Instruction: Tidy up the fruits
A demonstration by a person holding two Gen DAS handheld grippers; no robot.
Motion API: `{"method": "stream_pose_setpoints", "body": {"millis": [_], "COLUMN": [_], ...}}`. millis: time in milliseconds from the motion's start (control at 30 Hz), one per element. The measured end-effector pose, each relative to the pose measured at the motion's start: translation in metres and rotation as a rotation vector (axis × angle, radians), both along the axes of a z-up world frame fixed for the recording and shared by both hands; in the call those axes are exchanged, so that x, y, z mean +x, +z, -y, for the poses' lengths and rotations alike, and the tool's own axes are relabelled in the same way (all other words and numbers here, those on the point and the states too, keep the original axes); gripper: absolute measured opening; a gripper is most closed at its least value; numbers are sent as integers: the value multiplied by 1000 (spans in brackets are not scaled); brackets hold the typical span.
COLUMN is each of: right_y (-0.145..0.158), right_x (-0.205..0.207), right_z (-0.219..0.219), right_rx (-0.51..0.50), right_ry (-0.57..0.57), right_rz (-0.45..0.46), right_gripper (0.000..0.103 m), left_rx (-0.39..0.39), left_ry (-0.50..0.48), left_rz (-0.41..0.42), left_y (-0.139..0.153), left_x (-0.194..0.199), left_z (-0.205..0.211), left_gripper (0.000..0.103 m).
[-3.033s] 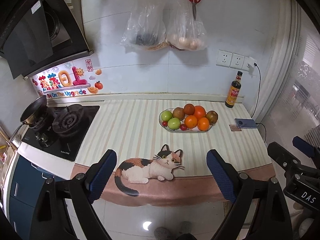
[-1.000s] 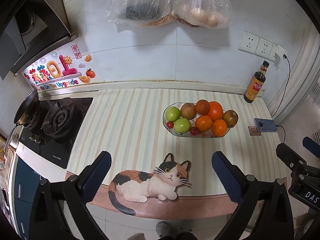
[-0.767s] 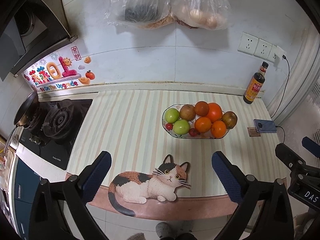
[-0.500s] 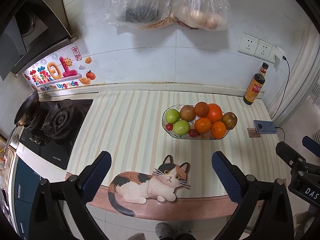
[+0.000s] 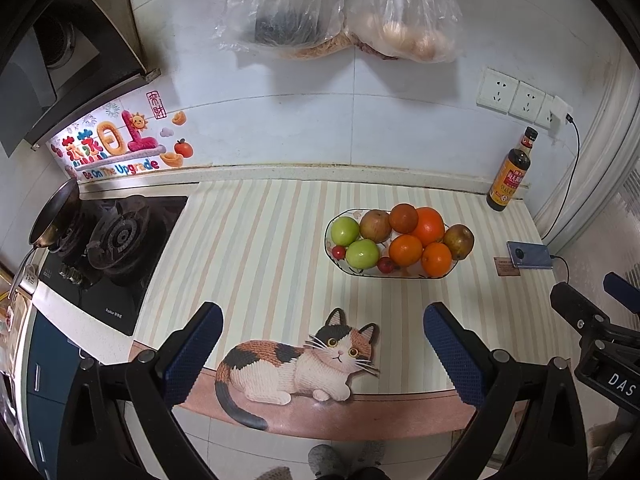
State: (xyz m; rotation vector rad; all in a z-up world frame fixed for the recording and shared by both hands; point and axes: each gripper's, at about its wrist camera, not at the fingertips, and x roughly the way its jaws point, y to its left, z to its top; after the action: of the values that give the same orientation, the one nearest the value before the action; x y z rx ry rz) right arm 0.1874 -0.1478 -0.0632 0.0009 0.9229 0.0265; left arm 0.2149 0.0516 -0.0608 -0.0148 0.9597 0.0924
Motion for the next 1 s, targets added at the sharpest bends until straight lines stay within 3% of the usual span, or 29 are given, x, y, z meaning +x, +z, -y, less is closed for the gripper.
{"method": "stream_pose_setpoints", "body": {"millis": [1000], "right_y": [5], "right_x": [-7], "right_z": [1], "right_rx": [9], "right_ry": [16], "right_rz": [-1], "right_gripper": [101], "left_rx": [-5], "left_ry": [10], "left_rz": [4], "left_y": [5], "left_x": [-7], "left_z": [0], "left_gripper": [103]}}
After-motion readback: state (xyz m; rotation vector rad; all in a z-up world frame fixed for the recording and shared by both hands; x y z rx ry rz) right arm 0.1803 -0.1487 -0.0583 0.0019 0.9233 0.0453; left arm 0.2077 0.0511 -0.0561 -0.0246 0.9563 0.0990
